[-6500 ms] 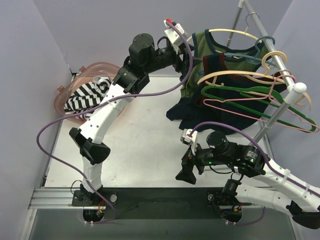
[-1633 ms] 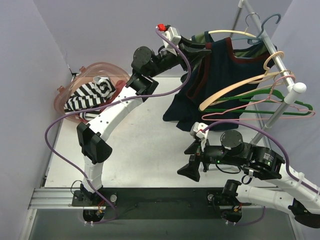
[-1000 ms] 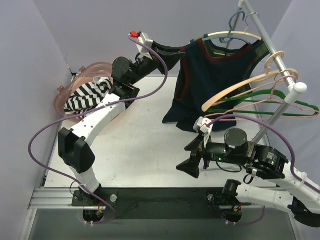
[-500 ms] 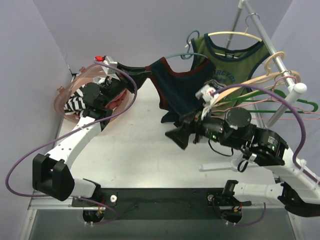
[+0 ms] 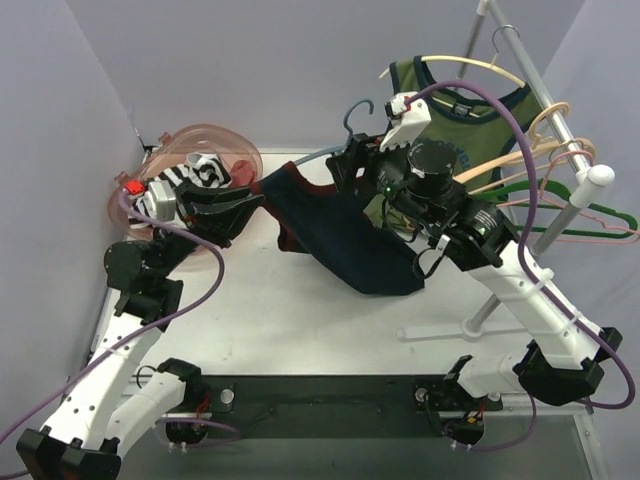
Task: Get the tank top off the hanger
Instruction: Pick up the hanger from the clothesline, then remove the tank top from the hanger.
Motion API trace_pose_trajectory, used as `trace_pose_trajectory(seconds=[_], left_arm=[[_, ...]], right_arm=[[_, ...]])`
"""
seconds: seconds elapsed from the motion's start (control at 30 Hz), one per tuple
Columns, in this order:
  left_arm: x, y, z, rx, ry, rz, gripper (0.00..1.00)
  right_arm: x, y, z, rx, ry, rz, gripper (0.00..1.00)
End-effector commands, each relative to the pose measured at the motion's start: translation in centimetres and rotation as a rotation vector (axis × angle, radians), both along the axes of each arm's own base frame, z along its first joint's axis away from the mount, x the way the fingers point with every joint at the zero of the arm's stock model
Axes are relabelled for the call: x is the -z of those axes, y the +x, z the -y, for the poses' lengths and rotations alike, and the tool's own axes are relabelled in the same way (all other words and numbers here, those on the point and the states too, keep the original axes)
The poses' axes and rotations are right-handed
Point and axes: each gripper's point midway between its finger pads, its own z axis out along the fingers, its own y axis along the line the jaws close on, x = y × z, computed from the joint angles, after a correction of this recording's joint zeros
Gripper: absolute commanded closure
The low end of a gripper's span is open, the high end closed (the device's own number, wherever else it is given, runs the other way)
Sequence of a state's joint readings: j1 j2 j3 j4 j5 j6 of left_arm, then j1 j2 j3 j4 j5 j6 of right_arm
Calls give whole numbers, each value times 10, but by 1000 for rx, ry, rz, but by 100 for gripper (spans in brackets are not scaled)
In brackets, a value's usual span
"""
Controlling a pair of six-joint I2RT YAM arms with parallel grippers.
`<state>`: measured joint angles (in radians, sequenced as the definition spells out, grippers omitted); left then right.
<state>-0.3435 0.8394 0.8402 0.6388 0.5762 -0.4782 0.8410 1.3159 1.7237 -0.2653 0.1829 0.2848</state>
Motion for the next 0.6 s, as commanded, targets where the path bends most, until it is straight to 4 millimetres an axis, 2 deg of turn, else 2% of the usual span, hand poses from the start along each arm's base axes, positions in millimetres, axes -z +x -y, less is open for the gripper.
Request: trace_pose_trajectory(seconds=[0.0, 0.03, 0.07, 0.1, 0.13, 0.2, 0.33, 0.57], left_arm=[[-7, -19, -12, -25, -22, 21, 100], [-6, -23, -14, -27, -22, 21, 100], [-1, -22, -13, -24, -20, 8, 100], [0, -23, -13, -22, -19, 8, 100], [1, -24, -14, -21, -22, 6, 100], [6, -25, -12, -7, -28, -13, 100], [5, -32, -13, 17, -47, -12, 100], [6, -35, -16, -1, -43, -15, 100]], right_arm=[[-40, 7, 8, 44, 131, 113, 50], [-32, 8, 6, 45, 138, 105, 52], [-33, 8, 6, 43, 169, 105, 52], [-46, 4, 7, 32, 217, 142, 53], [-38, 5, 4, 23, 216, 136, 53], [-42, 3, 7, 27, 245, 150, 53], [-37, 4, 11, 45, 233, 141, 53], [-31, 5, 16, 72, 229, 129, 49]])
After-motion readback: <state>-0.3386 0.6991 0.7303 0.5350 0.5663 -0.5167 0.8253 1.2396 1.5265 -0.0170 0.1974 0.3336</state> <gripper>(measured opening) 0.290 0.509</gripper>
